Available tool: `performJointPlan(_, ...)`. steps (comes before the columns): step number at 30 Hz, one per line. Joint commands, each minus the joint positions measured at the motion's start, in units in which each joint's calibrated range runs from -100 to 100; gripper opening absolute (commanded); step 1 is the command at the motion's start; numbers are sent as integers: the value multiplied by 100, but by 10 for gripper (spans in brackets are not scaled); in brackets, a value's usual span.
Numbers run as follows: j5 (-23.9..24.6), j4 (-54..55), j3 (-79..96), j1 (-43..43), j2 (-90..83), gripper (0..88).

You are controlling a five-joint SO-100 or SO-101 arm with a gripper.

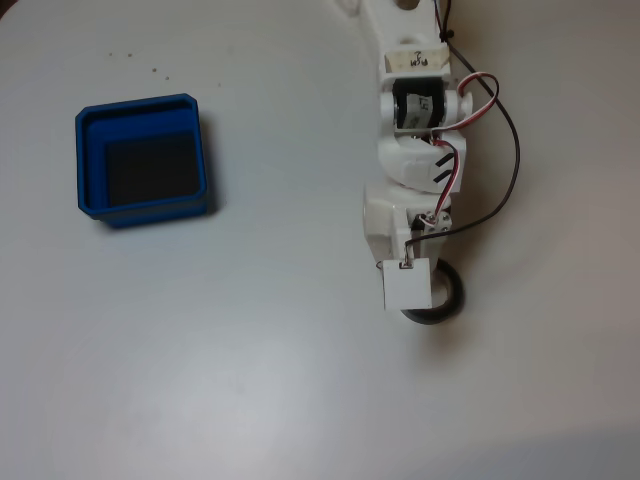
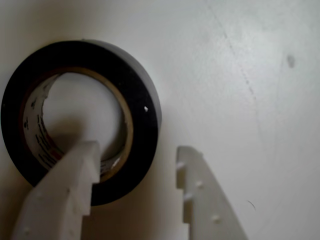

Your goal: Pick the black tape roll and drop it in the blue box

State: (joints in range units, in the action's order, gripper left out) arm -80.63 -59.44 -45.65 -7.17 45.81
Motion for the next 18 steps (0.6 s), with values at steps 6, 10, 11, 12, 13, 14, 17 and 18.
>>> performJointPlan(6, 26, 136, -430, -40, 210, 142)
performJointPlan(10, 26, 144, -413, -30, 210, 142)
performJointPlan(11, 26, 144, -413, -30, 210, 142)
performJointPlan(12, 35, 144, -413, -20, 218, 142)
performJointPlan(13, 35, 144, -404, -20, 218, 142)
performJointPlan(14, 35, 144, -404, -20, 218, 142)
performJointPlan(17, 35, 144, -404, -20, 218, 142)
performJointPlan(18, 35, 144, -404, -20, 227, 142)
